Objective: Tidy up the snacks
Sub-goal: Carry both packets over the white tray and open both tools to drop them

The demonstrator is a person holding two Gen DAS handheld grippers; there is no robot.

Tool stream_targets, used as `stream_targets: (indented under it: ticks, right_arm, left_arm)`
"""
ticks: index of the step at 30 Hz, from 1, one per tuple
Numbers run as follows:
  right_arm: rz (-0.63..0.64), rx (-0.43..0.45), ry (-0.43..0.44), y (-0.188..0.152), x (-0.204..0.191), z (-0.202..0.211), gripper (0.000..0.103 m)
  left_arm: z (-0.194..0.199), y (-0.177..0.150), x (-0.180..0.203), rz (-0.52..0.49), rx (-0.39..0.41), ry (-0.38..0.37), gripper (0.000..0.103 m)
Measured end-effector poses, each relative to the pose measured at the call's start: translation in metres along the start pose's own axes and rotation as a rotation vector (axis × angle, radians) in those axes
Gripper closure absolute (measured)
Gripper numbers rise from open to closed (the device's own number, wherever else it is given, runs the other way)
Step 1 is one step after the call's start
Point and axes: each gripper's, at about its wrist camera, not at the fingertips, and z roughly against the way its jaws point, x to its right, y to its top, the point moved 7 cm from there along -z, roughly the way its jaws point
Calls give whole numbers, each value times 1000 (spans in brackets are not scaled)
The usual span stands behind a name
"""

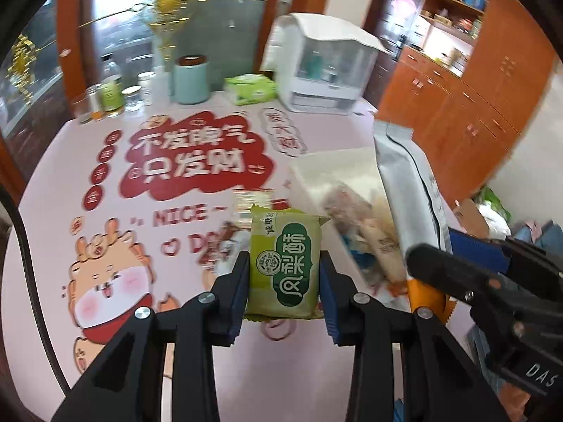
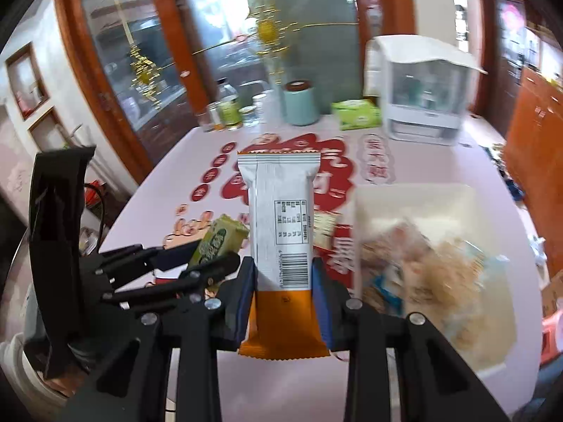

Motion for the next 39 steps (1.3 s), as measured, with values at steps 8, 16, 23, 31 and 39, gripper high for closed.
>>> stream_targets:
  ticks: [8,16,23,31,39]
  right_arm:
    - [-114,-4,-124,-28,67,22,71]
    - [-238,-21,-246,-34,132,21,70]
    - [-245,2,-338,1,170,13,70]
    - [-240,3,-389,43,200,-8,69]
    - [-233,-42,-411,62,220,-37,69]
  left_arm:
    - [-17,4,55,-73,-34,-70,68]
    - [-38,50,93,-158,10,-67,67]
    - [-62,99,113,-189,37,-49,67]
    - [-105,122,113,-192,13,-5,67]
    - [-141,124,112,-208,-30,21,67]
